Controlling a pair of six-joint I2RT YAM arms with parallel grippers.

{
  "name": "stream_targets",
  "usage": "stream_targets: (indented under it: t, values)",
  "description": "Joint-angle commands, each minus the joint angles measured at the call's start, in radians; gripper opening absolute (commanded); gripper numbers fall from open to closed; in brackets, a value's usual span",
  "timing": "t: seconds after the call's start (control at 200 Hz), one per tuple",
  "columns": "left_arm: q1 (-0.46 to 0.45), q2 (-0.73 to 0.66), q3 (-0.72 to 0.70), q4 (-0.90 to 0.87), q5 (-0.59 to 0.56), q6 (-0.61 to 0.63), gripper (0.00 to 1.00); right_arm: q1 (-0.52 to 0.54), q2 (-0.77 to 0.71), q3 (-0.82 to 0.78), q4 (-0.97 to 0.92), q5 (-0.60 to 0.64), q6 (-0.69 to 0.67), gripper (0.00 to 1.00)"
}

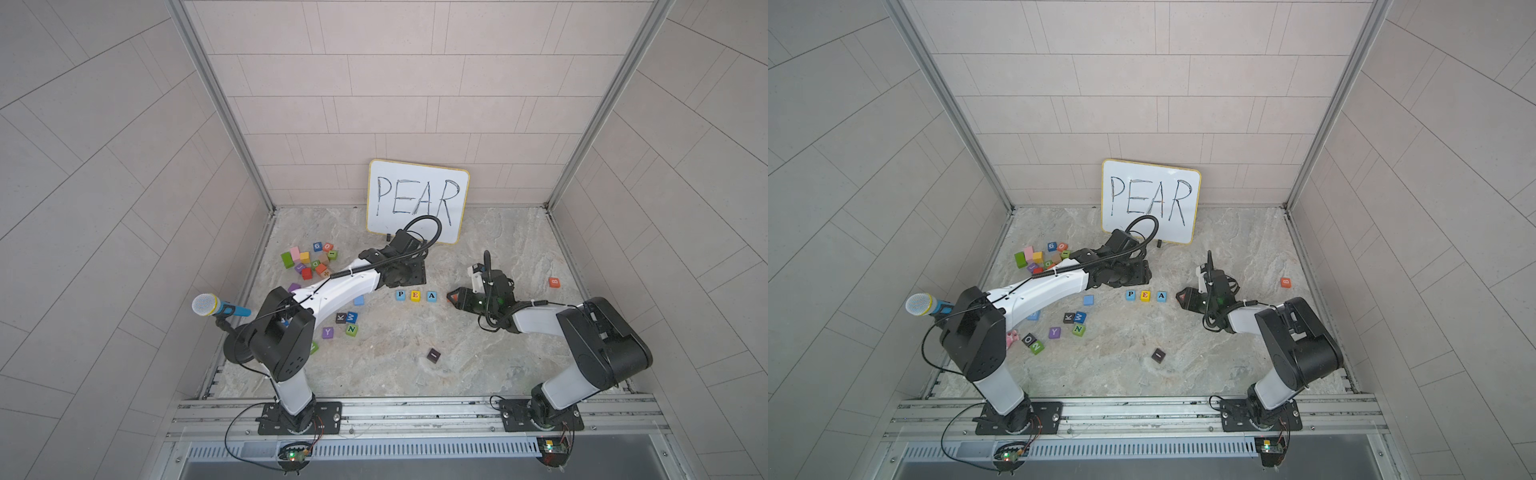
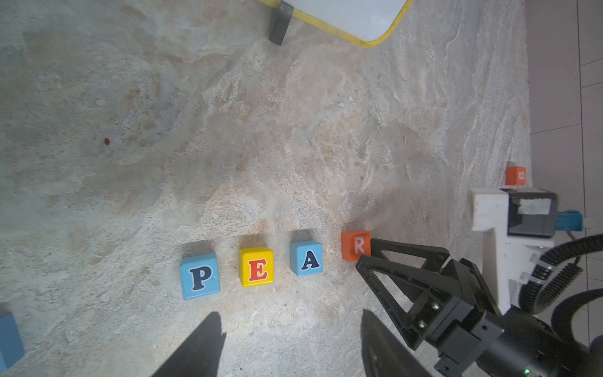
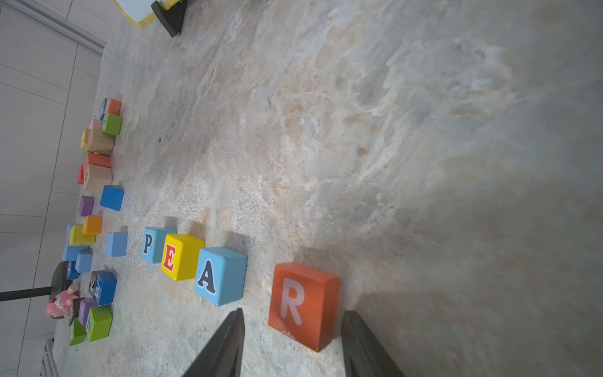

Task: Spell the uppercase word “pear” with letter blocks
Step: Adjust the letter block at the center of the board.

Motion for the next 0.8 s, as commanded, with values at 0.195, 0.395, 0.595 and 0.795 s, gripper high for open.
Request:
stream_targets:
  t: [0.195, 0.395, 0.595, 0.795]
  values:
    - [0.001, -0.005, 0.005, -0.006, -0.012, -0.001, 0.71, 0.021, 0.002, -0.017, 0.033, 0.014, 0.040, 0.51]
    - [0.002, -0.012, 0.003, -0.007, -0.017, -0.001, 0.71, 0.046, 0.015, -0.012, 0.054, 0.020, 0.053, 0.51]
    - [0.001, -0.014, -0.005, -0.005, -0.016, -0.004, 0.71, 0.048, 0.027, -0.013, 0.062, 0.026, 0.051, 0.51]
    - [0.001, -0.016, -0.013, 0.004, -0.009, -0.007, 0.71, 0.048, 0.047, 0.002, 0.055, 0.035, 0.032, 0.51]
